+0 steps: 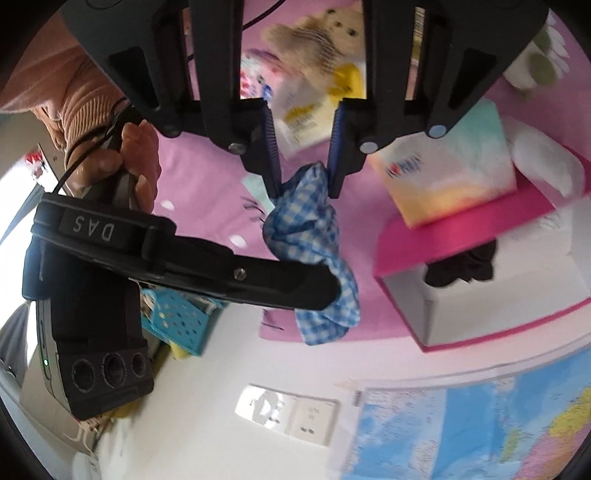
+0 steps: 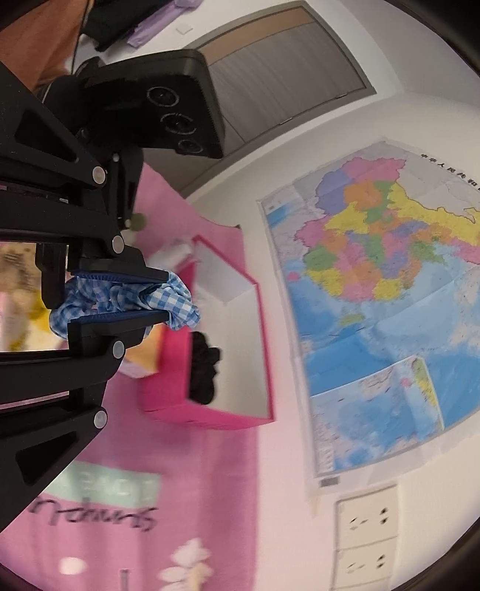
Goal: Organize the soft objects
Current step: 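Carry the gingham scrunchie into the pink box and open the right gripper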
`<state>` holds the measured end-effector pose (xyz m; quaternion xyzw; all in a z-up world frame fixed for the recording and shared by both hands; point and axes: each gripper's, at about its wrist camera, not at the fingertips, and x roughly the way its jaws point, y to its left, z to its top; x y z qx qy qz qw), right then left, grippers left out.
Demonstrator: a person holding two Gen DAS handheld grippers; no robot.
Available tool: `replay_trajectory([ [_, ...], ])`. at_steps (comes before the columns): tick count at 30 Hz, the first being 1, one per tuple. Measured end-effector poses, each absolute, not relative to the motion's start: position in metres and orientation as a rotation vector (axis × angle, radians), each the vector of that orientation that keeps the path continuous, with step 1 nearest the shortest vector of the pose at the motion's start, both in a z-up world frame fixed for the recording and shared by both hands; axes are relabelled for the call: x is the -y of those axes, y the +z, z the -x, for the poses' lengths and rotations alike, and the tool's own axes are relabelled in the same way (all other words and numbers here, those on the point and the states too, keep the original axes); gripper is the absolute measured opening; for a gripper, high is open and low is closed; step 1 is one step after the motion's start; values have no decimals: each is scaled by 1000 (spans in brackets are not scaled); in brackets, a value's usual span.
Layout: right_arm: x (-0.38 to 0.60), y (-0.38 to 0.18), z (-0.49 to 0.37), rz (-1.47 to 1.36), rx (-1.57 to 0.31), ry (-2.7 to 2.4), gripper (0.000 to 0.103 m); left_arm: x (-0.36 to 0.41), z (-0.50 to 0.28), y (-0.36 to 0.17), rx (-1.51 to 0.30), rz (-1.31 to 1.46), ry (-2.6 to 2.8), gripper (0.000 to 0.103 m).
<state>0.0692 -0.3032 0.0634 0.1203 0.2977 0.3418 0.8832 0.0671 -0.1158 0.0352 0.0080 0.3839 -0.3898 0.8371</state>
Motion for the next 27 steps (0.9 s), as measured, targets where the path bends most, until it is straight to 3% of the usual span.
replay_trajectory([
  [22, 269, 64, -190, -192, -664, 575, 14, 118, -180, 32, -913, 26, -614, 21],
  [24, 267, 57, -198, -182, -683, 550, 14, 118, -185, 28, -927, 25, -588, 29],
  [26, 264, 51, -203, -158, -698, 523, 19, 117, -186, 25, -935, 32, -572, 42],
  [27, 262, 47, -207, -149, -712, 505, 22, 116, -186, 25, -930, 28, -569, 43],
])
